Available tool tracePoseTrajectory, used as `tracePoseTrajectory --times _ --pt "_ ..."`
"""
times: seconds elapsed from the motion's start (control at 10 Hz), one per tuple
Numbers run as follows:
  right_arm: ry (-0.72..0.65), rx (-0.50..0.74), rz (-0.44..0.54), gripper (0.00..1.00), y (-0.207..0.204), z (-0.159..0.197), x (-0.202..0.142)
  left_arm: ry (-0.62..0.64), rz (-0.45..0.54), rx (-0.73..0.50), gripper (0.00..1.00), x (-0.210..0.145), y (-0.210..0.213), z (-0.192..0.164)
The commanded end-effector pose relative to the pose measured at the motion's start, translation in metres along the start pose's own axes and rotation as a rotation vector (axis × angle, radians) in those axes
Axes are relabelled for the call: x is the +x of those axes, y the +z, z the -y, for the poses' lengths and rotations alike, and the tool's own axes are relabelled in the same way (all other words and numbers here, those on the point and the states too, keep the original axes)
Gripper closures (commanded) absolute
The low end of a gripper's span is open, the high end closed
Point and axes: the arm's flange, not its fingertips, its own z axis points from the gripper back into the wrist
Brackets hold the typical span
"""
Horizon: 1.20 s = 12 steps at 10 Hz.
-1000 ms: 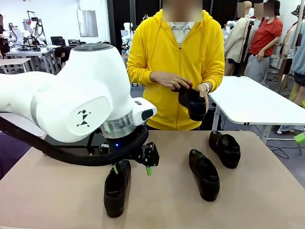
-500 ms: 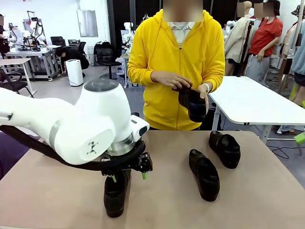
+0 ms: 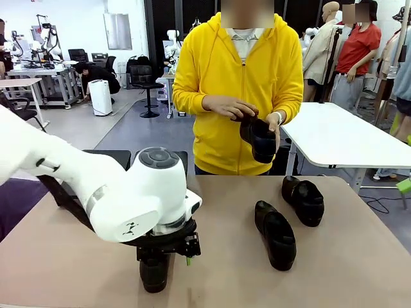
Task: Organize the shoes by placing them on the stand.
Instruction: Place the Shoe from the middle of the table onto the Shoes Stand.
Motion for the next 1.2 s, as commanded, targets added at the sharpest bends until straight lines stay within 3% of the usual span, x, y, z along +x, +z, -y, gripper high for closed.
tracePoseTrajectory --times 0.0,0.4,0.5,0.6,0.7,1.1 --pt "-0.012 -0.009 -0.009 0.00 0.005 -0.001 0.000 0.034 0.054 0.021 0.00 0.004 -0.010 0.014" --pt "-0.012 -0.009 -0.009 0.00 0.005 -0.001 0.000 0.069 0.085 -0.012 0.00 0.002 -0.009 0.008" --pt "-0.012 -0.009 -0.009 0.00 0.005 -0.001 0.000 0.070 0.086 -0.009 0.20 0.004 -0.007 0.007" --pt "-0.012 -0.009 -0.009 0.00 0.005 -0.001 0.000 0.065 0.103 -0.004 0.77 0.002 -0.005 0.006" --pt "-0.012 -0.009 -0.009 0.00 0.005 -0.001 0.000 0.065 0.115 0.006 1.00 0.001 -0.002 0.007" --pt "-0.012 -0.009 -0.009 0.00 0.005 -0.001 0.000 0.059 0.117 0.006 1.00 -0.003 0.003 0.006"
